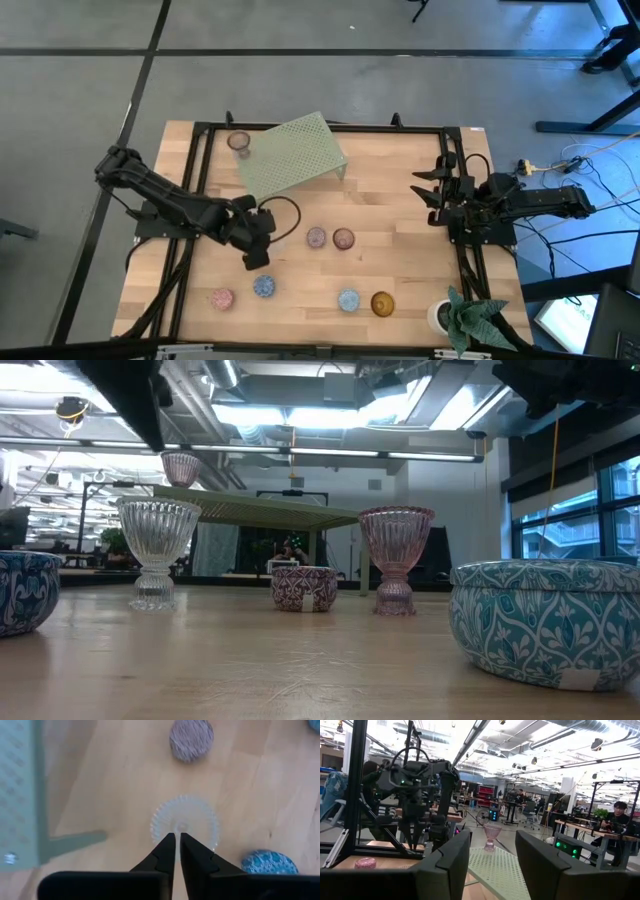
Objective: Pick & Place candle stick holders
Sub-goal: Put the left pink glass candle holder on the shelf
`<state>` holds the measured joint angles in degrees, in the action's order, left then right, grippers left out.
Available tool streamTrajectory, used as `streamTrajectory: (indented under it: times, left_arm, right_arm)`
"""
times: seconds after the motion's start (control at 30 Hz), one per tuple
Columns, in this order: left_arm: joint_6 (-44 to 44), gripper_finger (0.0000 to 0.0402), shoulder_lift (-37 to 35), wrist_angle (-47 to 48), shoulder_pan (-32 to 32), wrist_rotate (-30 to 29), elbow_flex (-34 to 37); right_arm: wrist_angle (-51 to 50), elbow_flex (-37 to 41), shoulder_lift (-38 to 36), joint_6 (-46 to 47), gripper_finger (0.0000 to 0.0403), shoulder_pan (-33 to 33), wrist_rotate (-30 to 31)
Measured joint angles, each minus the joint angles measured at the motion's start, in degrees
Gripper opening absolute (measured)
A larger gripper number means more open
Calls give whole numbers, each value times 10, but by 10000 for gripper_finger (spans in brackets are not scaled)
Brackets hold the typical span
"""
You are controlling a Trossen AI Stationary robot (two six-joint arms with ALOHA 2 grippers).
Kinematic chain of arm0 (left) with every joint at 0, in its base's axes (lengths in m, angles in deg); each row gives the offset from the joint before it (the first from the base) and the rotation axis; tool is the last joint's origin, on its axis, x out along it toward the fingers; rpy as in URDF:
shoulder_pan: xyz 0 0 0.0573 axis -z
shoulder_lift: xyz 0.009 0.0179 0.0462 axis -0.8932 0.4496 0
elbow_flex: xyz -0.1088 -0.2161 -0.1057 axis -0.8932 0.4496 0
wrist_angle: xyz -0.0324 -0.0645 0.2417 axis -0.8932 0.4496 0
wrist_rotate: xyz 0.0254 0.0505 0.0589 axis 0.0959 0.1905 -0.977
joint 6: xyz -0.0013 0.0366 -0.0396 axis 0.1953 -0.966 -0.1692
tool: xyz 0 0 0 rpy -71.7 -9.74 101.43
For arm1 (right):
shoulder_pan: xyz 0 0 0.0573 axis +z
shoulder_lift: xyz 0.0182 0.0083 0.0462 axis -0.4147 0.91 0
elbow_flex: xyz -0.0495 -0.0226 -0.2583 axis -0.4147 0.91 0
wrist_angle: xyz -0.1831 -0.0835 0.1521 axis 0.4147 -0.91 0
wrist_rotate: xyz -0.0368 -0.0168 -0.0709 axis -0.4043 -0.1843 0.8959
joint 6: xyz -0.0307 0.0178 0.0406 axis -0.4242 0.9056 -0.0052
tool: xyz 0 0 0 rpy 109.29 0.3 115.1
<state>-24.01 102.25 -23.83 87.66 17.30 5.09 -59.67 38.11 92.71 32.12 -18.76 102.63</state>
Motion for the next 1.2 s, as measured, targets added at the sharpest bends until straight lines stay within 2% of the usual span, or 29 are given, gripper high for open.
streamTrajectory:
  times: [0.17,0.4,0.57,0.73,0.87,1.03,1.2]
  left_arm:
    - [14,63,12,2,-6,31,0]
    - [28,104,13,-2,-6,32,0]
    - [-22,116,13,-59,0,33,0]
    - [-42,116,13,-58,-1,31,0]
    - [-55,116,8,-55,0,-5,0]
    - [-49,116,-18,-39,8,-109,0]
    - [35,116,-57,57,48,-167,-1]
  right_arm:
    - [1,0,0,0,165,0,0]
    - [3,0,0,0,165,0,0]
    - [2,0,0,-1,165,0,0]
    - [2,0,0,-2,165,0,0]
    - [2,0,0,-2,165,0,0]
    - [2,0,0,-2,165,0,0]
    - [0,0,0,0,165,0,0]
